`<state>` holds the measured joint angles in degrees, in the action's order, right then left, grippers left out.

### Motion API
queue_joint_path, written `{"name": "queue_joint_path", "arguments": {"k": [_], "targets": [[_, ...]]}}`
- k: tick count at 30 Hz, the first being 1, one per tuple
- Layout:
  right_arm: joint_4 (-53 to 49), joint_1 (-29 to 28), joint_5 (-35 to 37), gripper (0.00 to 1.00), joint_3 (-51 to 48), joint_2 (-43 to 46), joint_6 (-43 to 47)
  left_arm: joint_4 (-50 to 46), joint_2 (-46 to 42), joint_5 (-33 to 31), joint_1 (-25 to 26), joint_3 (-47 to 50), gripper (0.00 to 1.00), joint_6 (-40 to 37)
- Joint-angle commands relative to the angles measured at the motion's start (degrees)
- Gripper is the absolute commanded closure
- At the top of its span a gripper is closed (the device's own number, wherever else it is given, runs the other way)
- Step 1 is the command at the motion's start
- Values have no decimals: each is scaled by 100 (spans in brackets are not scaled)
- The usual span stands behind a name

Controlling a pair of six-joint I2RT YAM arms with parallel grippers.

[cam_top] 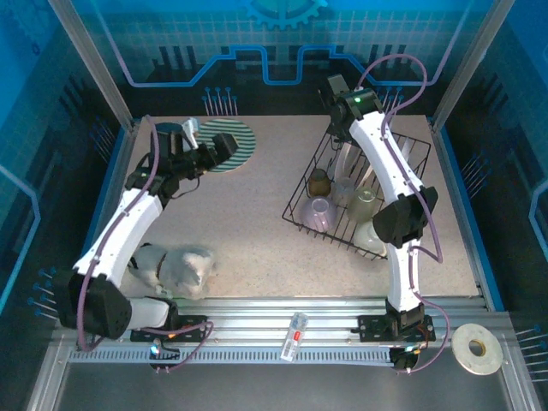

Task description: Unload the mixed dishes from the dish rack

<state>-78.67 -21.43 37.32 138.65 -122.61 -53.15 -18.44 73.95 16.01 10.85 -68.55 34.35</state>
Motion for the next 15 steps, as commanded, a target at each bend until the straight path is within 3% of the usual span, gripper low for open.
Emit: {"name": "queue_joint_path", "arguments": {"k": [1, 8, 15], "targets": [[-187, 94, 52, 25, 269, -178, -66, -751, -383, -191, 480, -79, 1, -803], [-261, 117, 33, 38, 589, -555, -58, -1088, -572, -473, 1568, -158, 1, -1063], [-324, 165, 26, 52, 681, -703, -105, -1101, -614, -523, 1735, -227, 1, -1081]]}}
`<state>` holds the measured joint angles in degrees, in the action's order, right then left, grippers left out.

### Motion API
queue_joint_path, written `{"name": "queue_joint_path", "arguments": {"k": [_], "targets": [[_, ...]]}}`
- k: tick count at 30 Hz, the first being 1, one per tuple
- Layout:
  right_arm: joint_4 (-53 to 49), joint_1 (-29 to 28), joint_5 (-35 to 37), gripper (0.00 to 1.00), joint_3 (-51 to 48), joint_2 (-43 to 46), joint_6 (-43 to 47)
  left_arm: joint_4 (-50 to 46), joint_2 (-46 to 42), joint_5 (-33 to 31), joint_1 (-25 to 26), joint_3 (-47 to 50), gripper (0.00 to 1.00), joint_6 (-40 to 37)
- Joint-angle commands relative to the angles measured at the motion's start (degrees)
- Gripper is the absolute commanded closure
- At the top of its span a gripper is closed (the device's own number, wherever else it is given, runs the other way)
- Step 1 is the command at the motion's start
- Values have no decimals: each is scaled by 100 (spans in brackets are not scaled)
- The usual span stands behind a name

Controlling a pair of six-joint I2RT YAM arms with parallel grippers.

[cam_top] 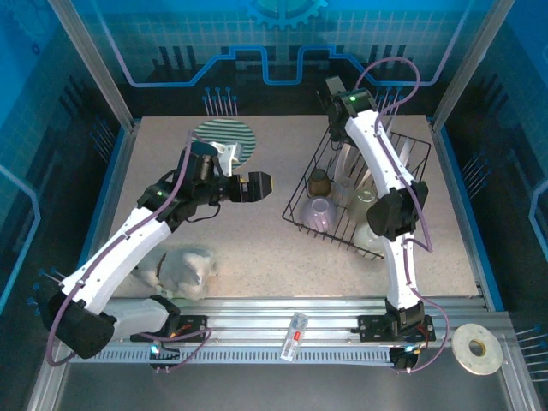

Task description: Unload the mixed dishes from the dish rack

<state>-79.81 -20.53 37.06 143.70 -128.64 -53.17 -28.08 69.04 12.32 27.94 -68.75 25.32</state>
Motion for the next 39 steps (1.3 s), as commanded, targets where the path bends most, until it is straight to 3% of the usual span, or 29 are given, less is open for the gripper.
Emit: {"name": "queue_joint_path", "arguments": {"k": [1, 16, 26, 39], "targets": [[-210, 85, 65, 55, 171, -100, -98, -145, -125, -146, 25, -239, 1, -214], [-316, 173, 286, 99, 108, 186, 102, 212, -11, 38, 20, -520, 1, -252], [-220, 111, 743, 100, 51, 792, 237, 256, 28, 78, 25, -494, 1, -138], [19, 43, 694, 100, -69, 1568, 406, 288, 94, 116, 22, -480, 1, -62]]}}
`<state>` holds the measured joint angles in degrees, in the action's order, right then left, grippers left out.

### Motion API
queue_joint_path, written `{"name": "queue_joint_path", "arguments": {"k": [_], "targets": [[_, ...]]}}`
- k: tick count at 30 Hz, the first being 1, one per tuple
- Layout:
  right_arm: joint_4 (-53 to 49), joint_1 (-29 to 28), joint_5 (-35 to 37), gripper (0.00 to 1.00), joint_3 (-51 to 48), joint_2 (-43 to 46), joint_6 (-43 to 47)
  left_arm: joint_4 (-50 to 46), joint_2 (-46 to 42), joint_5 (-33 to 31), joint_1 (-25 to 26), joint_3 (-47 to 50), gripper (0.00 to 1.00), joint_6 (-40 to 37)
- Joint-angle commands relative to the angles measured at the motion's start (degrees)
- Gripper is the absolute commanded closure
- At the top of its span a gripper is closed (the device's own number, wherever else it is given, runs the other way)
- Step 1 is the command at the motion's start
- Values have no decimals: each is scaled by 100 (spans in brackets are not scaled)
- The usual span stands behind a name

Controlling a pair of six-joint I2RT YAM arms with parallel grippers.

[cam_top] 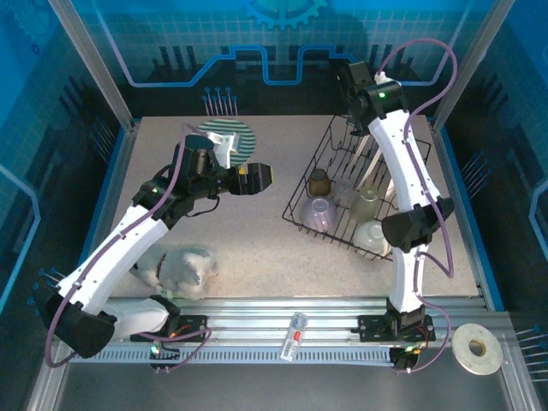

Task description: Unload the mixed dishes from the dish rack

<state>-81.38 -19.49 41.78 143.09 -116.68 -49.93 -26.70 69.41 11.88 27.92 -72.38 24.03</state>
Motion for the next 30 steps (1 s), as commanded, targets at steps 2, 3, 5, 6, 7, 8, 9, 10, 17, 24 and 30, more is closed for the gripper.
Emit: {"name": "queue_joint_path", "arguments": {"k": [2, 3, 5, 6, 7, 8, 9, 10, 17, 24, 30], "targets": [[288, -76, 160, 100, -34, 563, 220, 197, 104, 186, 21, -140, 1, 119], [359, -90, 123, 100, -58, 650, 307, 241, 136, 201, 28, -138, 1, 142], [586, -132, 55, 100, -207, 941, 542, 322, 227, 235, 23, -166, 1, 154], [767, -147, -10, 100, -337, 1107, 684, 338, 274, 255, 20, -211, 1, 154], [992, -176, -81, 100, -529, 1325, 883, 354, 337, 279, 14, -275, 1, 145], [1211, -213, -99, 100, -765, 1556, 1024, 375, 411, 322, 13, -339, 1, 129], [1458, -238, -156, 100, -1002, 1799, 1184, 405, 475, 355, 8, -403, 1, 125], [1834, -272, -246, 100, -1357, 2105, 1407, 435, 549, 398, 11, -476, 1, 126], [4068, -120, -1757, 100, -3980, 4227, 2157, 865, 1168, 800, -77, -938, 1, 482], [4718, 818, -3665, 100, -5230, 5491, 2016, 2589, 1833, 1945, -628, -987, 1, 2178], [5349, 2184, -5553, 100, -6218, 6300, 1127, 3535, 2565, 2639, -1009, -1216, 1, 3096]]}}
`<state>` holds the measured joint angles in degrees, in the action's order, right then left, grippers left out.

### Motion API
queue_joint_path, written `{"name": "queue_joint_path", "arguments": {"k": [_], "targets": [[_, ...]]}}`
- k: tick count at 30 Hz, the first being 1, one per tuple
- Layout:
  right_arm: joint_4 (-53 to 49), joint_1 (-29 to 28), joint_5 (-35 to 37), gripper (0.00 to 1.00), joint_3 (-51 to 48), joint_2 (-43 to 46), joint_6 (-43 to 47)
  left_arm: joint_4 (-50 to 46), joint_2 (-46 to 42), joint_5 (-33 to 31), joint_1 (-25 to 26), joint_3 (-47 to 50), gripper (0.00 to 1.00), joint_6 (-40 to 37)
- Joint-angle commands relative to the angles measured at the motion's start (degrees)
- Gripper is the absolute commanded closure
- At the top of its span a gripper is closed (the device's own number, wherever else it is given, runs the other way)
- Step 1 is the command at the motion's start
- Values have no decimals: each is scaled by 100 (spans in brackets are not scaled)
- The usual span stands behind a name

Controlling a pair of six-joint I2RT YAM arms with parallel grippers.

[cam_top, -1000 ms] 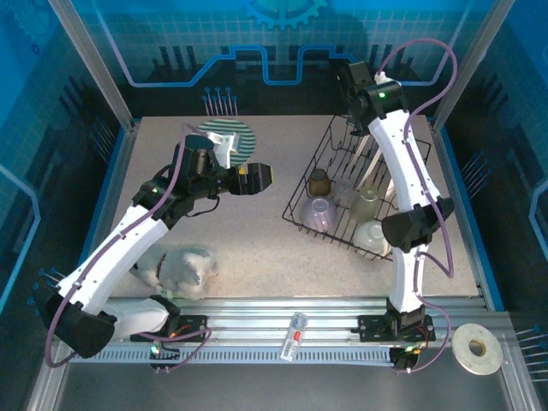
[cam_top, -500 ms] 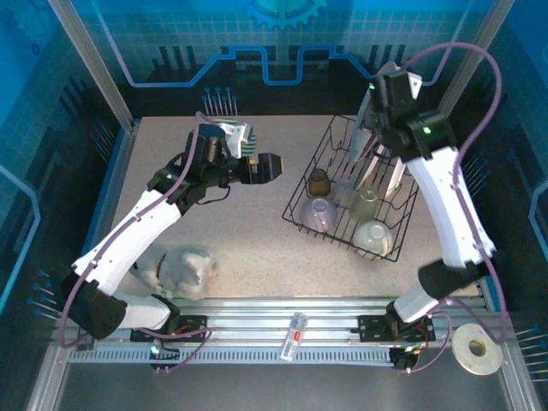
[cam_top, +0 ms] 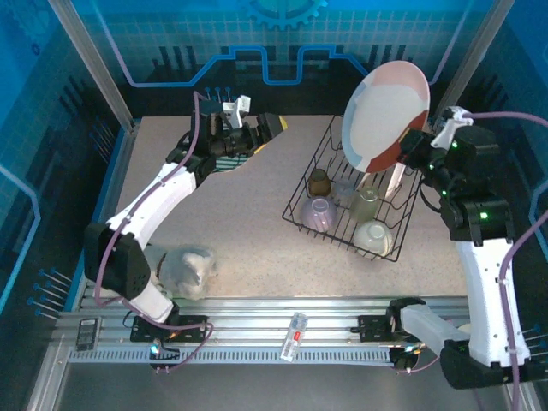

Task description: Unload the mixed dishes from the dish rack

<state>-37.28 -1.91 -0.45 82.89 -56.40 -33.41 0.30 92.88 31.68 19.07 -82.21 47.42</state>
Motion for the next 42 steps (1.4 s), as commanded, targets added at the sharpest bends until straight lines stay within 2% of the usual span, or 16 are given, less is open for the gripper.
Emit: {"name": "queue_joint_path", "arguments": {"k": [1, 5, 8, 14, 25, 30, 37, 42], "targets": [[1095, 687, -1670, 100, -367, 353, -733, 1093, 330, 787, -184, -221, 1, 960], [2011, 1572, -2954, 100, -1070, 524, -1810, 1867, 579, 1068, -296, -128, 1, 1304], [2724, 1825, -3410, 100, -1555, 562, -2502, 1963, 771, 1274, -307, -217, 1, 1314], [3630, 1821, -3769, 100, -2204, 533, -3322, 2320, 982, 1516, -316, -243, 1, 1544], [3923, 1600, -3972, 100, -2488, 313, -3494, 3031, 1169, 1777, -224, -225, 6, 2050], [3765, 1330, -3884, 100, -2335, 111, -3295, 3026, 1232, 1816, -34, -335, 10, 2040], [3862, 1011, -3805, 100, -2297, -132, -3284, 3265, 1322, 1809, 239, -335, 24, 2188], [3989, 919, -3832, 100, -2325, -222, -3339, 3580, 1436, 1815, 266, -330, 50, 2564]]}}
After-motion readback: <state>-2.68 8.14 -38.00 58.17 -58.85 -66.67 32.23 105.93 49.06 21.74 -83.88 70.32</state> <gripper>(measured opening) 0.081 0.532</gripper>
